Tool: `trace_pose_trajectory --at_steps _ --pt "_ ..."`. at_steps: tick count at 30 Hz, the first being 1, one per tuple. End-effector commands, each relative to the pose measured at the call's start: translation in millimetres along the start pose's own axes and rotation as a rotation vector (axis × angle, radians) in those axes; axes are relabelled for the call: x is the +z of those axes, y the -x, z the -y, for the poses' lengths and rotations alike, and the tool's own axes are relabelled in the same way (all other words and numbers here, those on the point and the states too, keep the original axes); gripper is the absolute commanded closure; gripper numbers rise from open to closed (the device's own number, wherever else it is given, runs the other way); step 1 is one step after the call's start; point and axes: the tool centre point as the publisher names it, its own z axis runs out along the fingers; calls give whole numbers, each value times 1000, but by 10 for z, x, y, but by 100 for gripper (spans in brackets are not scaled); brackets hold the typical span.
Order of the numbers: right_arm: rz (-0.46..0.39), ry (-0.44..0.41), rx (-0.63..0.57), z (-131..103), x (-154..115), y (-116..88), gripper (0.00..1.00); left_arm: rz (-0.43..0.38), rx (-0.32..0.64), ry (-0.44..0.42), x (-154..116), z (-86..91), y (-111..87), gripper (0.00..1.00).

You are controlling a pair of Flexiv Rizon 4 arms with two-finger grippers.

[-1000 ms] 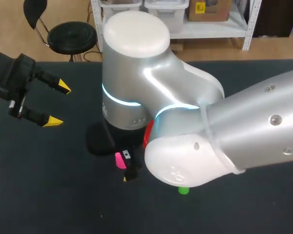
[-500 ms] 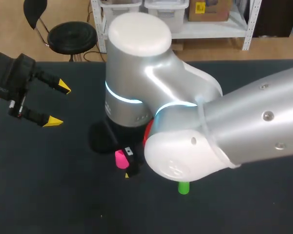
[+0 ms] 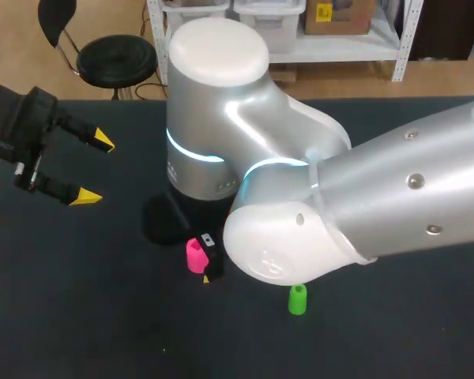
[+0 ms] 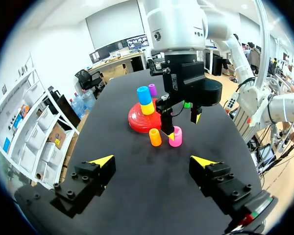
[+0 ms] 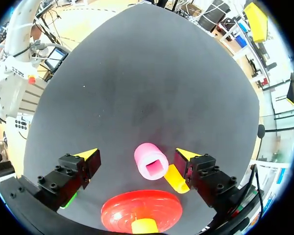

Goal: Pick up and stack the cylinders on the red base in this order: pink,purple,orange,green

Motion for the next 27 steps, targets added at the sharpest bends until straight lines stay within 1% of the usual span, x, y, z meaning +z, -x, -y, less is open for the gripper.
trace_pose_trajectory --at_steps 1,16,27 --pt "1 18 -2 41 34 -25 0 4 4 3 -3 10 -14 0" --pt "-6 27 -25 18 121 -62 0 4 4 3 -3 10 -14 0" --pt "-12 31 -40 46 158 -102 0 4 4 3 -3 10 -14 0"
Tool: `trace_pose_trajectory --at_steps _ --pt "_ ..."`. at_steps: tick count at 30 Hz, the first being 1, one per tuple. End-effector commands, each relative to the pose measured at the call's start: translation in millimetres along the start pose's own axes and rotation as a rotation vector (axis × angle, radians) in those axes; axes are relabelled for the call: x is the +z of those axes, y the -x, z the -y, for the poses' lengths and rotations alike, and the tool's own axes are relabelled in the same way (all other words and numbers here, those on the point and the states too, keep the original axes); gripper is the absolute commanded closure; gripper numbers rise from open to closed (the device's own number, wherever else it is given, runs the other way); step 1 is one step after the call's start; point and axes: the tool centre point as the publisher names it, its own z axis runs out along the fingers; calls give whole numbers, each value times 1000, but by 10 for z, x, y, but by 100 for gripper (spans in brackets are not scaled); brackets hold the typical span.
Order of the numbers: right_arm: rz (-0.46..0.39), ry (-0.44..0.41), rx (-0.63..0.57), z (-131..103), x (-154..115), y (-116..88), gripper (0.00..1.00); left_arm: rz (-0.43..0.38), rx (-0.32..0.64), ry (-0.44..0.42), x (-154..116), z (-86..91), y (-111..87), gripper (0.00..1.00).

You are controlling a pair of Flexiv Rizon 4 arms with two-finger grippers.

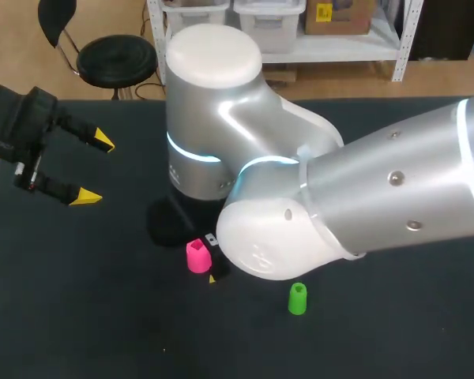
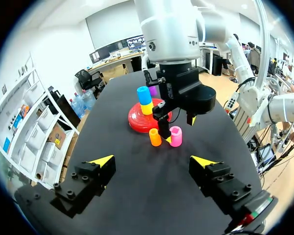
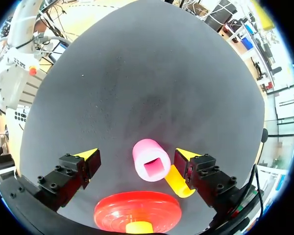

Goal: Pick up and stack the cylinders on the red base in this order: pink,purple,orange,green

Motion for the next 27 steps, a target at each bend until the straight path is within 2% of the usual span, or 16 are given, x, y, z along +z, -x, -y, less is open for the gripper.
trace_pose_trajectory --at_steps 1,11,12,13,14,15,27 --pt "3 1 -4 17 20 7 0 4 4 3 -3 10 -14 0" --pt "5 -2 -1 69 35 0 0 4 4 3 -3 10 -14 0" --pt "4 -1 0 70 37 -1 15 4 4 3 -3 10 -14 0" --pt "2 -2 1 72 40 -2 53 4 4 3 -3 10 -14 0" --pt "1 4 3 74 45 -2 83 4 4 3 -3 10 -14 0" --pt "0 5 3 72 50 -2 100 4 4 3 -3 10 -14 0" --pt "9 2 2 60 45 3 100 4 4 3 -3 10 -14 0"
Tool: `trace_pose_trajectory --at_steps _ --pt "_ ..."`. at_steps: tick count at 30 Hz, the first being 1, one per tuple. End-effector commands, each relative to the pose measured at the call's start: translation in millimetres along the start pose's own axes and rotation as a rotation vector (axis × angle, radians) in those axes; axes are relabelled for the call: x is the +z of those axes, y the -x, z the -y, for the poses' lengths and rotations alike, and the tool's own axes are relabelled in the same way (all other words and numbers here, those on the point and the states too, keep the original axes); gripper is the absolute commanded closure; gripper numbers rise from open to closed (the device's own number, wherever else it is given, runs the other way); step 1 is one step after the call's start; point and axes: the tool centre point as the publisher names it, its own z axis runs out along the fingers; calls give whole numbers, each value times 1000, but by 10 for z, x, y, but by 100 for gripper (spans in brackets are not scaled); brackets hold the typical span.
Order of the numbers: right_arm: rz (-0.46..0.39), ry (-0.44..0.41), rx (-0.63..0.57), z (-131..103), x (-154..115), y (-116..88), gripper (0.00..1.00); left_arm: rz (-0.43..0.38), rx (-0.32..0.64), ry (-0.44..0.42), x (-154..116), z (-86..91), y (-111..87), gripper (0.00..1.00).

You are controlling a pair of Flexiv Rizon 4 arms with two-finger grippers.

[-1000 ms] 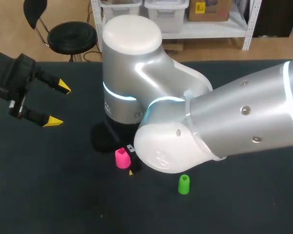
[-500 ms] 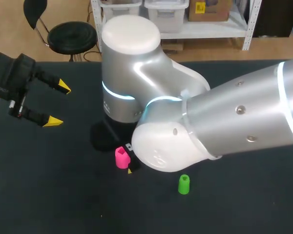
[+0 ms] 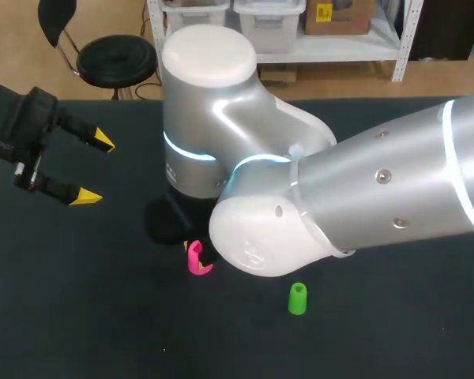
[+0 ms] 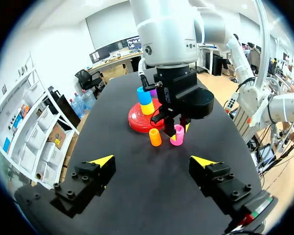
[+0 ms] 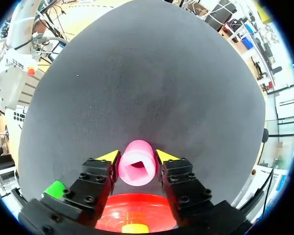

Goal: Pick up and stack the cylinders on the red base in this order: pink,purple,orange,green

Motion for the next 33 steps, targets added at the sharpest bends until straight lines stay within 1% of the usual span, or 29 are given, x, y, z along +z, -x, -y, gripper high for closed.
trace_pose_trajectory --at_steps 1,8,11,13,15,17,18,20,23,30,32,33 --pt "4 -1 0 -12 -6 -10 100 4 4 3 -3 10 -14 0" --pt "10 8 0 -38 -50 -3 100 4 4 3 -3 10 -14 0" --pt "34 30 20 -67 -150 4 100 4 4 3 -3 10 -14 0" --pt "26 31 33 -82 -239 -16 100 4 4 3 -3 10 -14 0" --pt "16 24 52 -86 -372 -48 100 4 4 3 -3 10 -14 0" --pt "15 34 82 -96 -507 -79 100 4 4 3 -3 10 -14 0" --pt "9 25 87 -101 -588 -96 100 4 4 3 -3 10 -14 0" --pt "-7 -2 135 -84 -750 -150 100 4 4 3 -3 10 -14 0" --pt "-10 -30 192 -58 -1014 -233 100 4 4 3 -3 10 -14 0" --pt "37 -76 292 45 -1531 -426 100 4 4 3 -3 10 -14 0" --pt "48 -89 332 102 -1645 -526 100 4 4 3 -3 10 -14 0" --pt "31 -113 359 129 -1695 -589 100 4 4 3 -3 10 -14 0"
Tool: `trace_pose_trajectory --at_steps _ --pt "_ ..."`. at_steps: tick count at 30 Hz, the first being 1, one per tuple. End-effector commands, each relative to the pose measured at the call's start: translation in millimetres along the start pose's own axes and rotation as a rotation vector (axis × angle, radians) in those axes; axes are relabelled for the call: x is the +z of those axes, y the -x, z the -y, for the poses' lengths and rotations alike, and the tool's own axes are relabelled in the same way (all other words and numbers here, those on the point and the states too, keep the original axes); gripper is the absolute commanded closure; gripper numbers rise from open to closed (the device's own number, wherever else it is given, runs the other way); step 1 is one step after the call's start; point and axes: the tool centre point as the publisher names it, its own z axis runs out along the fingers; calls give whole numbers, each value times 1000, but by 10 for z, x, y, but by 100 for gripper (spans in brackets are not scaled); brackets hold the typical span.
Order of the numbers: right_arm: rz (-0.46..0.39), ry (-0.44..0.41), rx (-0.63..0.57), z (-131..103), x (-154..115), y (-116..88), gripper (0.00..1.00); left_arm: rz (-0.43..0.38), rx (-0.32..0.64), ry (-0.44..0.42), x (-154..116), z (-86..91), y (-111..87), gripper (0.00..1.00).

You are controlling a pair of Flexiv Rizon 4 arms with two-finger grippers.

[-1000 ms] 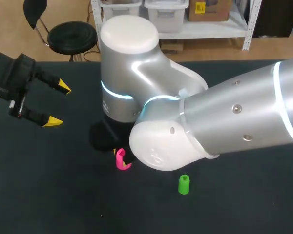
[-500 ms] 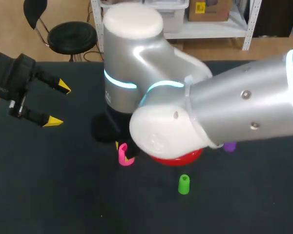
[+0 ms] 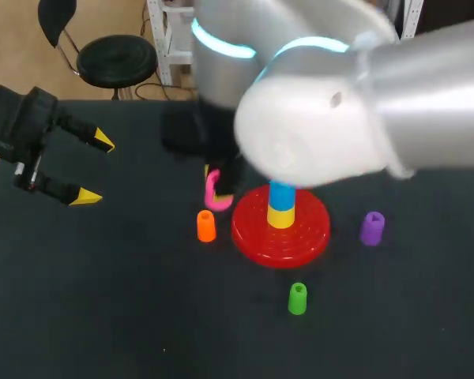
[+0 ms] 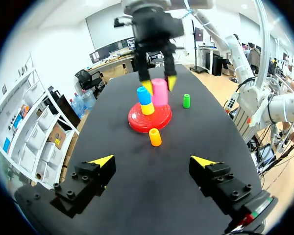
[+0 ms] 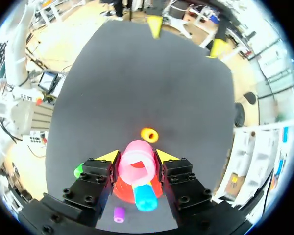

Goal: Pick up and stack the cylinders on the red base in this order: pink,purple,orange,green

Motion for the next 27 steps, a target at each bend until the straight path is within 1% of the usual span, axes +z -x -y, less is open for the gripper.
trace_pose_trajectory --at_steps 1,4,6,10,16,17,19,23,27 --pt "13 -33 69 102 -332 -242 100 4 4 3 -3 10 -14 0" --pt "16 -26 138 230 -441 -405 100 4 4 3 -3 10 -14 0" --pt "-3 -40 184 297 -461 -513 100 4 4 3 -3 10 -14 0" --pt "-13 -39 243 336 -433 -651 100 4 4 3 -3 10 -14 0" --pt "-15 -15 313 383 -328 -848 100 4 4 3 -3 10 -14 0" --pt "-25 -11 322 387 -316 -875 100 4 4 3 -3 10 -14 0" --pt "-43 -15 327 385 -305 -902 100 4 4 3 -3 10 -14 0" --pt "-76 12 322 332 -272 -905 100 4 4 3 -3 10 -14 0" --pt "-79 15 333 319 -248 -938 100 4 4 3 -3 10 -14 0"
